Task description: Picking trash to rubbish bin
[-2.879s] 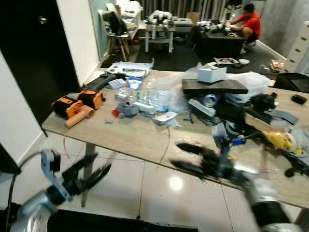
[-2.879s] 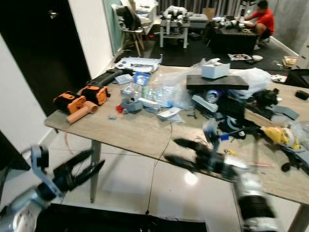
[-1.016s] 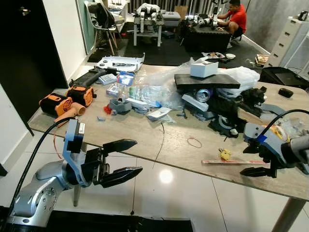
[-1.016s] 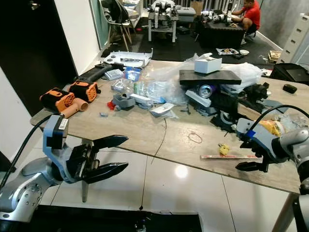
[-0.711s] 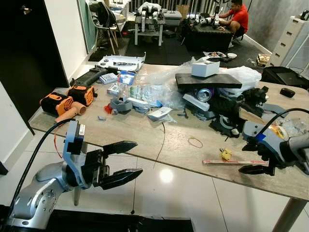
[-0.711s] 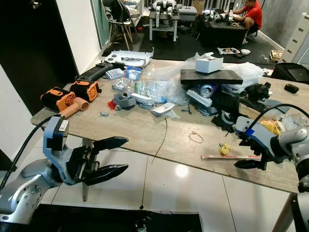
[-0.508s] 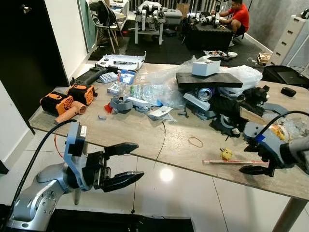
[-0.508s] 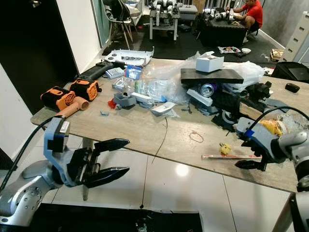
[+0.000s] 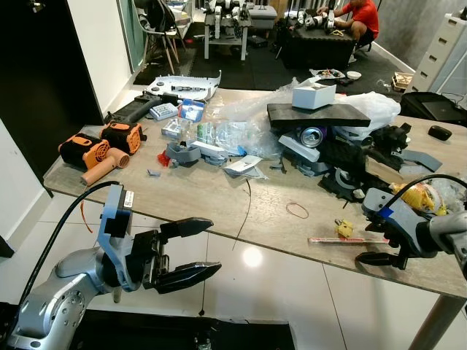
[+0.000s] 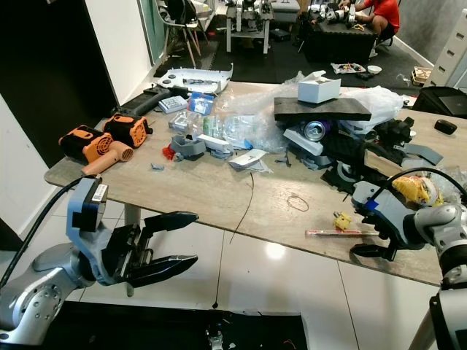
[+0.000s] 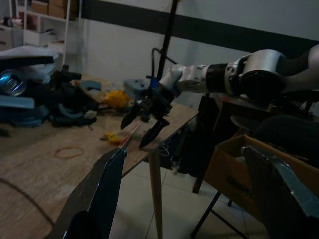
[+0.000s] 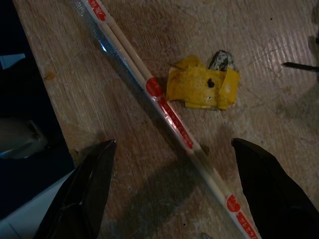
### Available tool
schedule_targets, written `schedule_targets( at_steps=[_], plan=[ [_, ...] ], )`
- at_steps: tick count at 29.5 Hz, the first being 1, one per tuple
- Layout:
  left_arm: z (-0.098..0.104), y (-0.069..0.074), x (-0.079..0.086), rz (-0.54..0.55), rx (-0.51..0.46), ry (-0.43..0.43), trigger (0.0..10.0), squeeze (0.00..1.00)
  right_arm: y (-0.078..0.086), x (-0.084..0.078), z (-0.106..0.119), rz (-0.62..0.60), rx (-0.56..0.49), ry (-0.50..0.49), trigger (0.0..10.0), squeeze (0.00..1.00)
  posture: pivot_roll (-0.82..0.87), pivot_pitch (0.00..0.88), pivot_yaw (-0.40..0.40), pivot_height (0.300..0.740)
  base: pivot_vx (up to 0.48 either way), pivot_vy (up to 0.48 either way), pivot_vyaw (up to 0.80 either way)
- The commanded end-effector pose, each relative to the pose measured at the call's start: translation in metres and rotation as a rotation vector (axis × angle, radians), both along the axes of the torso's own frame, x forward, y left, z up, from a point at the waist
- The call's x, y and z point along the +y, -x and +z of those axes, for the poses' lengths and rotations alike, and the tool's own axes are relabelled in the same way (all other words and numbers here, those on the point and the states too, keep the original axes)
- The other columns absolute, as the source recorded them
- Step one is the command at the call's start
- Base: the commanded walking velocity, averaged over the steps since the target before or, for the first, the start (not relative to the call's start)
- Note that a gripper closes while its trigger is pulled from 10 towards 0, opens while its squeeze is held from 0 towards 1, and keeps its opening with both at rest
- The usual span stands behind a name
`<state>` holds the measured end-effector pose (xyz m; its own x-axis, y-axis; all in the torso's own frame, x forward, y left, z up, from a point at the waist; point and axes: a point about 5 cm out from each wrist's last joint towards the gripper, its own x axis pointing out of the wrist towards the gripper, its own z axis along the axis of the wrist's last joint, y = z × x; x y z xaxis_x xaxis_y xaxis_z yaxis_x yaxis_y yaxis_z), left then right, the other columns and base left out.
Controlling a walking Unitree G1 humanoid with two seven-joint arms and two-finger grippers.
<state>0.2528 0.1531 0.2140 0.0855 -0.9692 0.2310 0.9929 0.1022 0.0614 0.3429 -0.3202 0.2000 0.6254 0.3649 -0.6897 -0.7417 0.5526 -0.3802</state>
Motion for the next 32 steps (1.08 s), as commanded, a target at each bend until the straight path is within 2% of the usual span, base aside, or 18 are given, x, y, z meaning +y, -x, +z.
schedule_targets(
  at_steps=[1, 3, 4, 7, 8, 9, 10, 27, 32],
  plan=[
    [-0.0001, 0.0047, 0.0017, -0.006, 0.006, -0.014, 10.0, 0.00, 0.0032, -0.0005, -0.0126, -0.004, 0.051, 0.026, 10.0, 0.00, -0.06, 0.205, -0.014, 0.740, 0.000, 0.000, 0.00],
    [0.0002, 0.0058, 0.0014, -0.006, 0.006, -0.014, 10.0, 0.00, 0.0043, -0.0019, -0.0162, -0.009, 0.069, 0.065, 10.0, 0.00, -0.06, 0.208, -0.015, 0.740, 0.000, 0.000, 0.00],
    [0.0003, 0.0068, 0.0011, -0.004, 0.007, -0.017, 10.0, 0.00, 0.0041, -0.0042, -0.0178, -0.049, 0.074, 0.074, 10.0, 0.00, -0.05, 0.211, -0.017, 0.740, 0.000, 0.000, 0.00],
    [0.0004, 0.0085, 0.0007, -0.003, 0.007, -0.021, 10.0, 0.00, 0.0030, -0.0055, -0.0170, -0.108, 0.077, 0.024, 10.0, 0.00, -0.05, 0.214, -0.018, 0.740, 0.000, 0.000, 0.00],
    [0.0010, 0.0090, 0.0005, -0.004, 0.006, -0.021, 10.0, 0.00, 0.0035, -0.0068, -0.0170, -0.126, 0.086, 0.011, 3.0, 0.00, -0.05, 0.214, -0.018, 0.740, 0.000, 0.000, 0.00],
    [0.0013, 0.0096, 0.0005, -0.004, 0.006, -0.021, 10.0, 0.00, 0.0040, -0.0078, -0.0172, -0.139, 0.093, 0.003, 3.0, 0.00, -0.05, 0.215, -0.018, 0.740, 0.000, 0.000, 0.00],
    [0.0021, 0.0101, 0.0006, -0.005, 0.004, -0.023, 10.0, 0.00, 0.0056, -0.0091, -0.0181, -0.149, 0.116, -0.013, 0.0, 0.00, -0.05, 0.215, -0.018, 0.740, 0.000, 0.000, 0.00],
    [0.0045, 0.0100, -0.0013, -0.020, 0.000, -0.029, 10.0, 0.00, 0.0075, -0.0085, -0.0197, -0.112, 0.144, 0.019, 0.0, 0.00, -0.06, 0.203, -0.010, 0.740, 0.000, 0.000, 0.00],
    [0.0025, 0.0089, 0.0007, -0.013, 0.006, -0.029, 10.0, 0.00, 0.0061, -0.0056, -0.0175, -0.097, 0.128, -0.021, 0.0, 0.00, -0.06, 0.196, -0.011, 0.740, 0.000, 0.000, 0.00]
  ],
)
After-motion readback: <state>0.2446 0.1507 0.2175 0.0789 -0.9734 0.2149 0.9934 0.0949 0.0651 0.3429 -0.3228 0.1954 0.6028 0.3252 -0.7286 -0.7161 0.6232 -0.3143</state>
